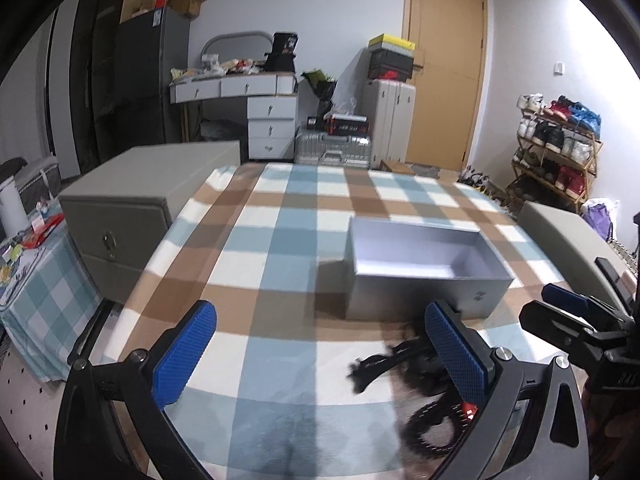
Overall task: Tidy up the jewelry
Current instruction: 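Lower the right tool onto the black hair clip and close on it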
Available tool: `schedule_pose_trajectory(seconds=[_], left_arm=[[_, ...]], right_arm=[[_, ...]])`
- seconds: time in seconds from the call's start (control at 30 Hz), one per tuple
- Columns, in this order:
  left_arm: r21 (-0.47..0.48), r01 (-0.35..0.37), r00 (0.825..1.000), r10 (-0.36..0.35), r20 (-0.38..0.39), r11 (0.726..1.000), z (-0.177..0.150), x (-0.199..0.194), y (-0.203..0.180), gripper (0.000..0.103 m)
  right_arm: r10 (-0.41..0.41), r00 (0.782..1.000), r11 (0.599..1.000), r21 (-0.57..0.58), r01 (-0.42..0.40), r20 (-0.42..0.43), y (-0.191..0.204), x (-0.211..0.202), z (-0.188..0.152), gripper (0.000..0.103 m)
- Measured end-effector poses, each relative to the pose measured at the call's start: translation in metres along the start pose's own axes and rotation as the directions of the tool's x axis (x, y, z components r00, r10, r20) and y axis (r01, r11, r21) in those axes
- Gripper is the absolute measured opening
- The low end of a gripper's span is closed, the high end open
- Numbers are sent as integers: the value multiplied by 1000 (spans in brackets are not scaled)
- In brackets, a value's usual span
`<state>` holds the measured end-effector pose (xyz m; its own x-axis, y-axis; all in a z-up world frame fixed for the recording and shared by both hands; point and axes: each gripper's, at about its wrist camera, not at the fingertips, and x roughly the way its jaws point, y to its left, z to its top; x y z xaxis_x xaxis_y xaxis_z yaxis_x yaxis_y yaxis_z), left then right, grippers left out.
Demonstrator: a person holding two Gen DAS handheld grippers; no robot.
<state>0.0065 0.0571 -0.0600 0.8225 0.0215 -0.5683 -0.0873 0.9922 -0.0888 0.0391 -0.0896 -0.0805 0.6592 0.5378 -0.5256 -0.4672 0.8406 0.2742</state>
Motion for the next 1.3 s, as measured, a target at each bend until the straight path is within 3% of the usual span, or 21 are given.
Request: schedule_pose_trajectory(seconds=[0.2,0.33,0.63,0.8,0.87,0.9,1.3], left_arm=[[-15,3,999,-4,-50,1000,-9,10,7,102],[7,12,998,-12,-61,1000,-13,14,7,102],[-22,19,995,-21,-98,1000,-16,26,21,102],[-37,55,991,-59,-117,998,-17,29,22,102],[-39,69,989,-74,-125,997,-18,30,22,102],[-38,73,989,-78,-127,997,-18,29,21,102],[-12,95,985,-96,-145,995,-19,20,15,102]], right_arm=[[96,988,987,141,-78,-122,-15,42,-1,103],[127,973,972,220,-84,-193,-23,63,-1,101],[176,951,953,287,-100,-253,-28,88,-2,89],[163,952,954,287,-84,-261,-27,91,1,68],[144,953,956,285,-64,-268,-28,93,0,50],[147,952,954,293,-65,-269,-29,92,-2,47],[152,978,958,266,-109,-146,-21,61,0,46]])
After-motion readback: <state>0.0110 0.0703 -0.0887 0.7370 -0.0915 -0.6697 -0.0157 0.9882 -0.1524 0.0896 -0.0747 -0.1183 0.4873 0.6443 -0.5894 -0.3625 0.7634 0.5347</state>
